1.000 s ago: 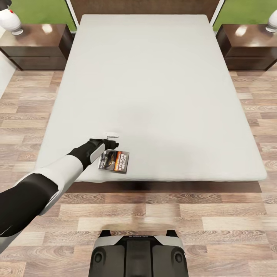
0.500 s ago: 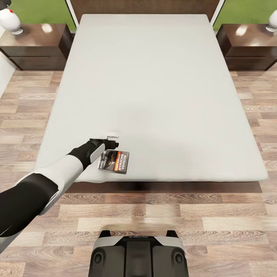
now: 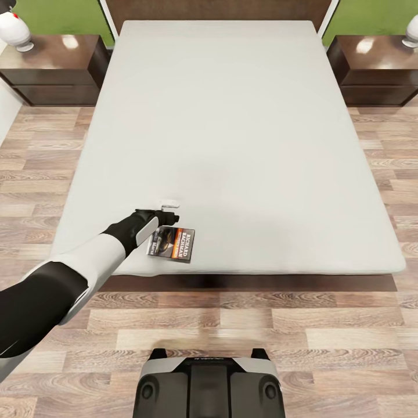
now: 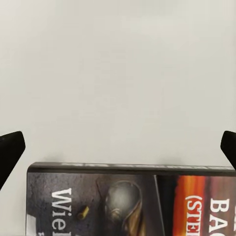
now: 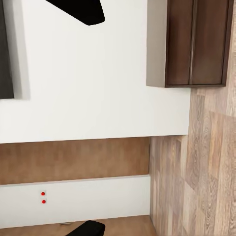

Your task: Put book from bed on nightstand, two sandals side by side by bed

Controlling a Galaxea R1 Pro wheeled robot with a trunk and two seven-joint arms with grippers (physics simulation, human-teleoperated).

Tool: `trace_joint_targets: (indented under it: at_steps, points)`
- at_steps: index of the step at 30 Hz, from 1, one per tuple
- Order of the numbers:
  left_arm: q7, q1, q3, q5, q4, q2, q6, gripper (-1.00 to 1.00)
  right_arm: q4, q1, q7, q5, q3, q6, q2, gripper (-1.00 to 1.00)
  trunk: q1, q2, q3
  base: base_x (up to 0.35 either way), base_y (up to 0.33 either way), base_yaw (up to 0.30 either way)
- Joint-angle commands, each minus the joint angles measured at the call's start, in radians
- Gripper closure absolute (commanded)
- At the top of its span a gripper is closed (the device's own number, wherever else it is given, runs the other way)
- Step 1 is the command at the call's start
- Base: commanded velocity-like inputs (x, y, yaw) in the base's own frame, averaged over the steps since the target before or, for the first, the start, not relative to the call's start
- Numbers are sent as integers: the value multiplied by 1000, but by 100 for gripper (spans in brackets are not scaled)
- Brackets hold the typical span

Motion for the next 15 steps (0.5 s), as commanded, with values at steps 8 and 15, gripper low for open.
trace_joint_targets:
  at_steps: [8, 15]
  points:
    - [7, -1, -8, 11, -2, 1, 4, -100, 3, -1, -4, 10, -8, 1, -1, -100, 0, -1, 0, 0, 0, 0]
    - [8, 0, -9, 11, -2, 1, 4, -100, 3, -1, -4, 10, -8, 1, -2, -100, 0, -1, 0, 0, 0, 0]
